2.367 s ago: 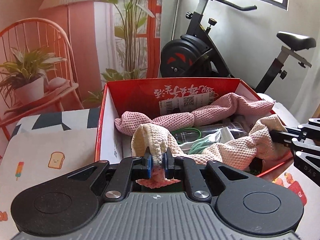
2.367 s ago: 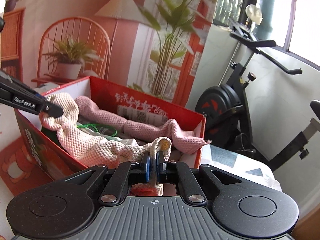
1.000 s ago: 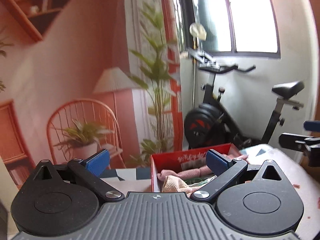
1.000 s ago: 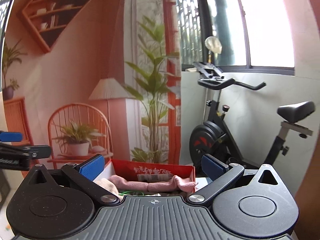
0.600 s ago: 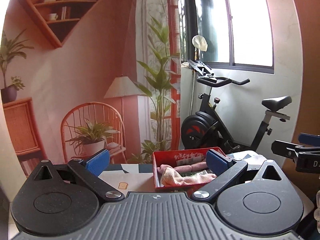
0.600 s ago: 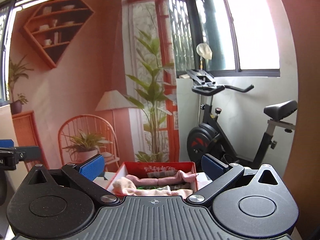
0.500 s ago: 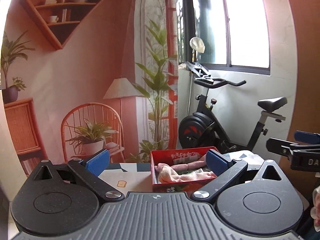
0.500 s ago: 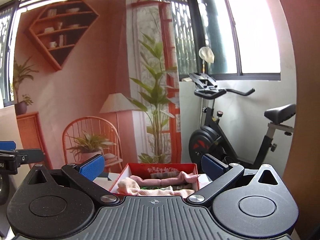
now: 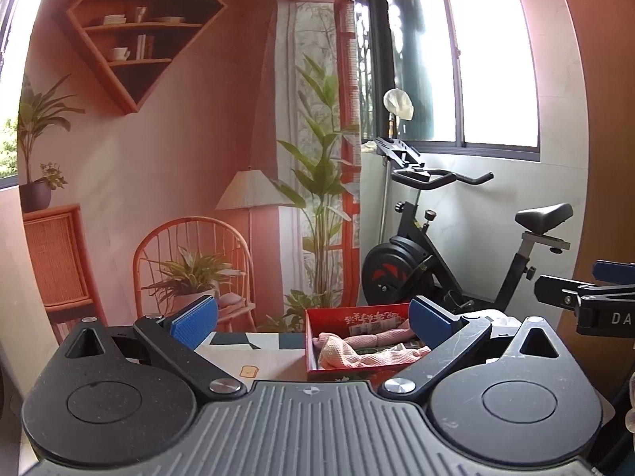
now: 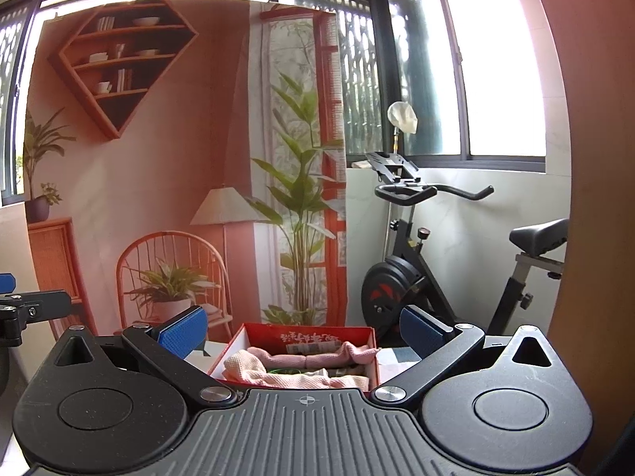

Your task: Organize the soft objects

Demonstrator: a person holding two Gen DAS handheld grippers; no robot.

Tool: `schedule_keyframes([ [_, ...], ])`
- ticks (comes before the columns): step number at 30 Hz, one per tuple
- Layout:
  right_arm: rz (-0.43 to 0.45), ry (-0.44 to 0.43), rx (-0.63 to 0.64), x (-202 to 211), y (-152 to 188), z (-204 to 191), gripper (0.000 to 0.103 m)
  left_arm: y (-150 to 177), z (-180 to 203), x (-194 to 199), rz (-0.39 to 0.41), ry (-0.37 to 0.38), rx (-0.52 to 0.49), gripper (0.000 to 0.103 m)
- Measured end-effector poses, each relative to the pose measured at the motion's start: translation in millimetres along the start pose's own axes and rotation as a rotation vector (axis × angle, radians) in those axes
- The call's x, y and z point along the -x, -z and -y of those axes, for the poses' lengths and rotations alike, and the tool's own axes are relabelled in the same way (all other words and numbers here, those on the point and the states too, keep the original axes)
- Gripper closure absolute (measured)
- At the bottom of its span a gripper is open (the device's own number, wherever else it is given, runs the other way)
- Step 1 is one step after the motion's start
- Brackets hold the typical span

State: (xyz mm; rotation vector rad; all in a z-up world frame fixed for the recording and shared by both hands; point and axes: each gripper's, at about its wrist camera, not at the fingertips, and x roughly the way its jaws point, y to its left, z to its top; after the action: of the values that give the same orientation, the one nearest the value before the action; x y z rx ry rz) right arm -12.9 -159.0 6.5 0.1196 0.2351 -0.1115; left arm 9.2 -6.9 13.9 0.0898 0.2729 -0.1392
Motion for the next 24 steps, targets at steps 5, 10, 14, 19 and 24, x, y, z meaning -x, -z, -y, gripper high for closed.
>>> schedule_keyframes([
  [5, 0.0, 0.005, 0.002, 0.6, -0.2, 1.0, 0.0, -0.8, -2.2, 2.0, 0.0, -0.012, 0.011, 0.0],
  [10, -0.002, 0.011, -0.001, -1.2, -0.5, 3.5, 0.0, -1.0, -1.9, 2.4, 0.0, -0.018, 0.014, 0.0],
  [14, -0.002, 0.012, -0.001, -1.2, -1.0, 4.0, 0.0, -2.6, -2.7, 0.8, 0.0, -0.029, 0.022, 0.0],
  [19, -0.005, 0.012, -0.003, -1.2, -0.8, 3.4, 0.0, -3.3, -3.9, -0.1, -0.001, -0.033, 0.028, 0.0],
  [24, -0.003, 0.013, -0.002, 0.0, -0.9, 3.3, 0.0, -4.1, -3.9, 0.4, 0.003, -0.035, 0.027, 0.0],
])
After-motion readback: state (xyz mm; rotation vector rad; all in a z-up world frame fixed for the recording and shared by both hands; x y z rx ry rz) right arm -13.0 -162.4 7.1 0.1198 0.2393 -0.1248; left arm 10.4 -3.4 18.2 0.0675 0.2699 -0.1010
